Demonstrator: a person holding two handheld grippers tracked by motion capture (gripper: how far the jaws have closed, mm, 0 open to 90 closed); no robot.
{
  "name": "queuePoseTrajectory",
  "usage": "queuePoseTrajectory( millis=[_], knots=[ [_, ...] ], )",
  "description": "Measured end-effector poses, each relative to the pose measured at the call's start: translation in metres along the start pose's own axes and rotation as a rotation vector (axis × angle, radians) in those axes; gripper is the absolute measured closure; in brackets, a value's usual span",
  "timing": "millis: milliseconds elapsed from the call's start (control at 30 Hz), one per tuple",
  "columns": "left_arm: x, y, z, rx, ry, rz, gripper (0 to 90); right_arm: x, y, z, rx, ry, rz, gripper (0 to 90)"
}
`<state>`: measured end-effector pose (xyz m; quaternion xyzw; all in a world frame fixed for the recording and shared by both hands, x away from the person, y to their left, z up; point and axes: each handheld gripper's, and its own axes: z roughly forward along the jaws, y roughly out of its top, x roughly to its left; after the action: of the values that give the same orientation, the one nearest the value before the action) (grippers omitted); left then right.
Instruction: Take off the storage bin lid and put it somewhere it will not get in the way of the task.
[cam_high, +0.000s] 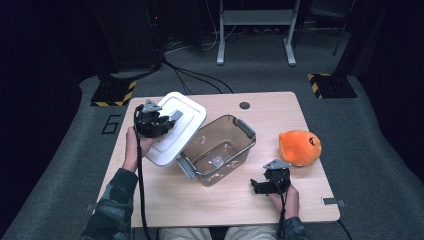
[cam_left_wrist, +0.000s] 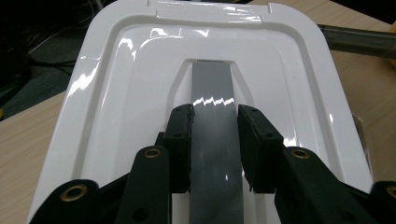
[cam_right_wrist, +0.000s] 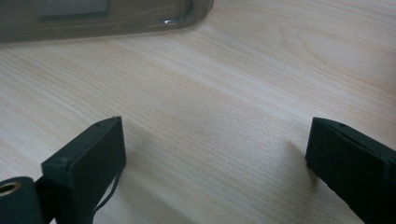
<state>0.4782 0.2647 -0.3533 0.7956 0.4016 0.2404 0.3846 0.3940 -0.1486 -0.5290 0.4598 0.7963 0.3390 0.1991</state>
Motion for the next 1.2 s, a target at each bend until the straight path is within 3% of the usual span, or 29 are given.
queuePoseTrajectory(
  millis=[633, 1000, 1200],
  knots=[
    [0.029, -0.026, -0.007, 0.018, 0.059, -0.073, 66.4, 0.000, 0.000, 0.000, 0.000, -0.001, 0.000, 4.4],
    [0.044, -0.041, -0.006, 0.056, 0.089, -0.107, 66.4, 0.000, 0.000, 0.000, -0.003, -0.003, 0.007, 4.5],
    [0.050, -0.050, -0.002, 0.079, 0.117, -0.145, 66.4, 0.000, 0.000, 0.000, -0.003, -0.003, 0.007, 4.6]
  ],
)
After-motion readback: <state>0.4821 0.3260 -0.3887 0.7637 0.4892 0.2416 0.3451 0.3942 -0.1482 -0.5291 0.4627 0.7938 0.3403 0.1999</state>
